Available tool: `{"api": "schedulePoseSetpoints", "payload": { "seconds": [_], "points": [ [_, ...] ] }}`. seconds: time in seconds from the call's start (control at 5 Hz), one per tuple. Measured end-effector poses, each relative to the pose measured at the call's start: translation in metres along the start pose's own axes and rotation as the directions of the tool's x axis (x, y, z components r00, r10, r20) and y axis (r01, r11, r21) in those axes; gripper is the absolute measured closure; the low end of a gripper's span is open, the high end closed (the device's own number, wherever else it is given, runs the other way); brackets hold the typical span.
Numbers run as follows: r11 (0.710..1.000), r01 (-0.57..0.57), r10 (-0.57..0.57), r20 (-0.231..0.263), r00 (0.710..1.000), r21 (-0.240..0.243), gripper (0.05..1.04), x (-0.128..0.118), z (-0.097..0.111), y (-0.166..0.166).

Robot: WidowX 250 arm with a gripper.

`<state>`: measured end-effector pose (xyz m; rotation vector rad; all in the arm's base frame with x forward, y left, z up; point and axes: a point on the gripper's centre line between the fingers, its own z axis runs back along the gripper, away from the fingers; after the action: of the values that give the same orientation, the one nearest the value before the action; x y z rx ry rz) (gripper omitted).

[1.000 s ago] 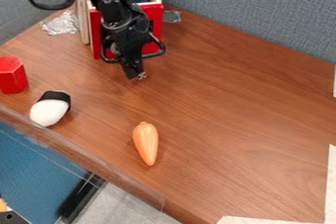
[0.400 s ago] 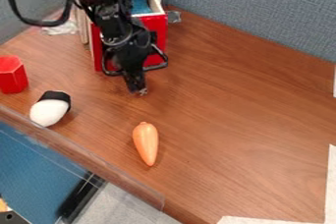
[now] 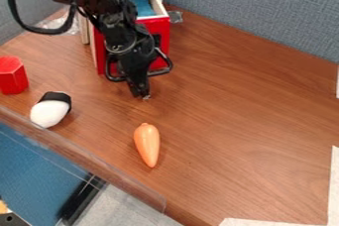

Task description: Open the drawer

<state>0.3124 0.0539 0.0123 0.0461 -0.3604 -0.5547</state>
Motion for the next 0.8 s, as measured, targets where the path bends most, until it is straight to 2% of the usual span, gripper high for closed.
{"api": "schedulePoseSetpoints", "payload": {
  "seconds": [0.8],
  "points": [
    [0.999,-0.019,0.019,0.010,1.000,-0.032,0.937,0.005,0.005,-0.017]
  ]
}}
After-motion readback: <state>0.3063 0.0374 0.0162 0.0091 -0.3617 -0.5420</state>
